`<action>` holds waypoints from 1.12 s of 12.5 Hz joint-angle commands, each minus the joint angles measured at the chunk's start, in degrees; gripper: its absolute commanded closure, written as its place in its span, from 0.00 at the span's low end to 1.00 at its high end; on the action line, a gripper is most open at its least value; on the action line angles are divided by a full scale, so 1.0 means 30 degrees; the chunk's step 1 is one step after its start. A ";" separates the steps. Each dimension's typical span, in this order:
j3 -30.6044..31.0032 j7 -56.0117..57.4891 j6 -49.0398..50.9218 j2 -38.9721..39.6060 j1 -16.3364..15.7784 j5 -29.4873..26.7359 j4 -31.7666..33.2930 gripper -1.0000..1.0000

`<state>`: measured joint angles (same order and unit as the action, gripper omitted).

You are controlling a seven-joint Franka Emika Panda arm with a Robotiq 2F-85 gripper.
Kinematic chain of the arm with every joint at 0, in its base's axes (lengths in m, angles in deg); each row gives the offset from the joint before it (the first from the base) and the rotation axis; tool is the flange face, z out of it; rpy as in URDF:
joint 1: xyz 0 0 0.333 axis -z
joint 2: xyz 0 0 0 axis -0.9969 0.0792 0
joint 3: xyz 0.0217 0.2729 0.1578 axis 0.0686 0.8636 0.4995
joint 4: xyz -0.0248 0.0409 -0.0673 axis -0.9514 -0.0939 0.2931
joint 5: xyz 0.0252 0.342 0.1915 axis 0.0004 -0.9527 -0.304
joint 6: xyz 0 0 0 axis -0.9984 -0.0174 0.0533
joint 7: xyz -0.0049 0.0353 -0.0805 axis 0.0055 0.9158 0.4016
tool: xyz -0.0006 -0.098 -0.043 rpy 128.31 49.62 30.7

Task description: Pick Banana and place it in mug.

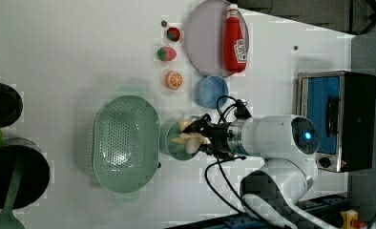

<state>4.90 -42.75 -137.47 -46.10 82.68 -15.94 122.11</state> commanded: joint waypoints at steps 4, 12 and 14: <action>-0.0176 -0.1151 0.0634 -0.2722 -0.0032 -0.0278 -0.0590 0.00; -0.4310 0.2999 1.0748 -0.8468 0.0488 -0.0289 -0.4607 0.00; -0.6108 0.4537 1.2775 -0.8848 0.0525 -0.0249 -0.6104 0.00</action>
<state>-10.07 -36.41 -102.23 -75.16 81.54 -15.59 104.88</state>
